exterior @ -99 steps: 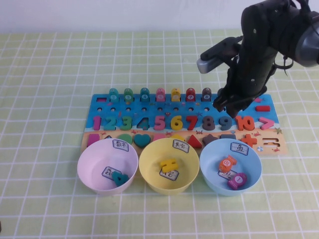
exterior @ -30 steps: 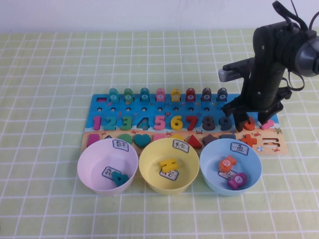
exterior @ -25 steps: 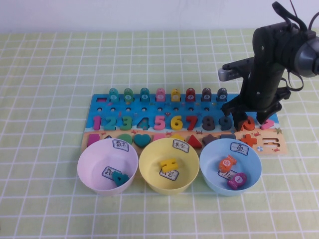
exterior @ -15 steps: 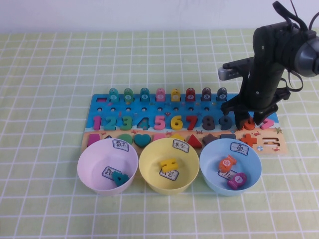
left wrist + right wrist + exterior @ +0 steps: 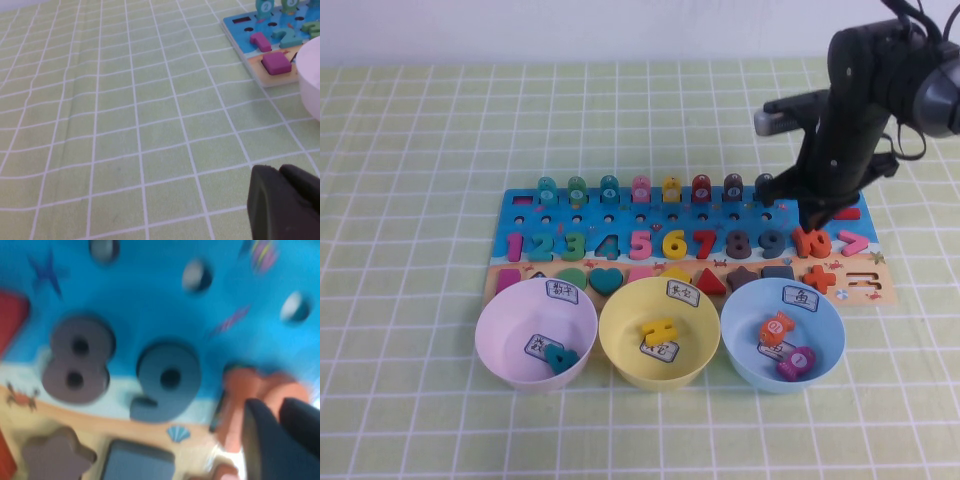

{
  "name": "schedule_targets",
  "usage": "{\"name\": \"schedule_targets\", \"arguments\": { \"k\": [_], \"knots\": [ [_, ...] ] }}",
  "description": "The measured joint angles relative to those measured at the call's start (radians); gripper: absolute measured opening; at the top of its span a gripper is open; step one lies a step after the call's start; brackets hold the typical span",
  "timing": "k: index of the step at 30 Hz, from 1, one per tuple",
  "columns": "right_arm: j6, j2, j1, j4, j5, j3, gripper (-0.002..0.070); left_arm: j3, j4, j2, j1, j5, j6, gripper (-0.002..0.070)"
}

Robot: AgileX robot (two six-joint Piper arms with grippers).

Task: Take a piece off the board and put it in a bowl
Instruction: Pick up the "number 10"

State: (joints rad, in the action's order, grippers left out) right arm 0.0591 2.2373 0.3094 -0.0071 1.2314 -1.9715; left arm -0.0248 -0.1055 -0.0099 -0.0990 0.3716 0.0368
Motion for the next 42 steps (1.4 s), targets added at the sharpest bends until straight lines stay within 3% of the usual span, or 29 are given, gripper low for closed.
{"name": "schedule_targets", "arguments": {
  "k": [4,15,18,23,26,42],
  "knots": [
    [-0.003,0.0,0.0,-0.009,-0.002,-0.056,-0.0002,0.0,0.0,0.0,0.0,0.0,0.0,-0.0004],
    [-0.043,0.0,0.0,0.007,-0.002,-0.076,-0.0001,0.0,0.0,0.0,0.0,0.0,0.0,-0.0004],
    [-0.059,0.0,0.0,0.029,-0.002,-0.076,0.0067,0.0,0.0,0.0,0.0,0.0,0.0,-0.0004],
    [-0.079,0.0,0.0,0.034,-0.002,-0.067,0.0343,0.0,0.0,0.0,0.0,0.0,0.0,-0.0004],
    [-0.079,0.0,0.0,0.021,0.0,-0.045,0.0428,0.0,0.0,0.0,0.0,0.0,0.0,-0.0004],
    [-0.079,0.011,0.0,-0.018,0.0,-0.038,0.0385,0.0,0.0,0.0,0.0,0.0,0.0,-0.0004]
  ]
}}
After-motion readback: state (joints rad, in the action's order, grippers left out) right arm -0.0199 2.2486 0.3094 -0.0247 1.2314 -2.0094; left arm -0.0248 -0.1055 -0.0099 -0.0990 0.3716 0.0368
